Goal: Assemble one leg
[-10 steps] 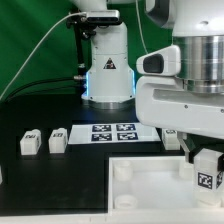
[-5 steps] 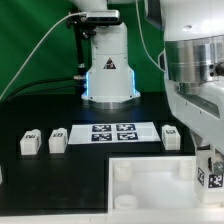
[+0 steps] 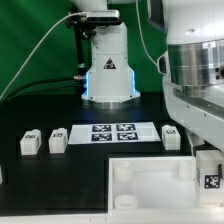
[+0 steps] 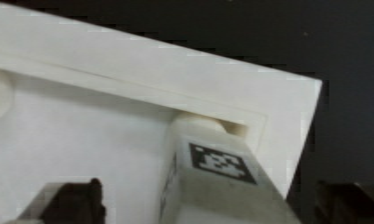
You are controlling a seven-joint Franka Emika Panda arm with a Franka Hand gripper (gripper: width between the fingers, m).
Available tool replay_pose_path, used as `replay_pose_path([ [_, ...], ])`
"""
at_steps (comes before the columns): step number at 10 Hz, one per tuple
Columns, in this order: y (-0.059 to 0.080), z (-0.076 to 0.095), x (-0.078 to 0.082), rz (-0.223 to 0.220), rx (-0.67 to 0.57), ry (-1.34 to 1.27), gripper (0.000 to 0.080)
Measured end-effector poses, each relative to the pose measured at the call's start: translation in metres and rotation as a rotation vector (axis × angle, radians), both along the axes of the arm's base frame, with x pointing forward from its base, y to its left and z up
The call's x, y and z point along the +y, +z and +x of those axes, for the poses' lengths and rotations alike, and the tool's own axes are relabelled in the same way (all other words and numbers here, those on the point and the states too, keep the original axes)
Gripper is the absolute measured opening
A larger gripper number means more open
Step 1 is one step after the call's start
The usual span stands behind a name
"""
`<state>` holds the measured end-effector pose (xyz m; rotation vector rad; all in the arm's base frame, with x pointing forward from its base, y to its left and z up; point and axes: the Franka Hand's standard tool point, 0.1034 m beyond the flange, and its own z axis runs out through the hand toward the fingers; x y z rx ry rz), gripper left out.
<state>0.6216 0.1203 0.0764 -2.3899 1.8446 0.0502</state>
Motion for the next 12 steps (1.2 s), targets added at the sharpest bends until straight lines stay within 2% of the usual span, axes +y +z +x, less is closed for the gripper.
replay_pose_path([
  [1,-0.001,-0.002,0.003,-0.003,-0.004,0.106,0.063],
  [4,-0.001,-0.002,0.002,-0.019,-0.044,0.445,0.0643],
  [7,0.006,0.001,0.01,-0.103,-0.06,0.976,0.0649],
  [9,0.004,0.003,0.002,-0.114,-0.081,1.284,0.0649],
  [10,0.002,0.004,-0.009,-0.116,-0.09,1.407,0.0649],
  [12,0.001,0.005,-0.016,-0.12,-0.095,1.434,0.0649],
])
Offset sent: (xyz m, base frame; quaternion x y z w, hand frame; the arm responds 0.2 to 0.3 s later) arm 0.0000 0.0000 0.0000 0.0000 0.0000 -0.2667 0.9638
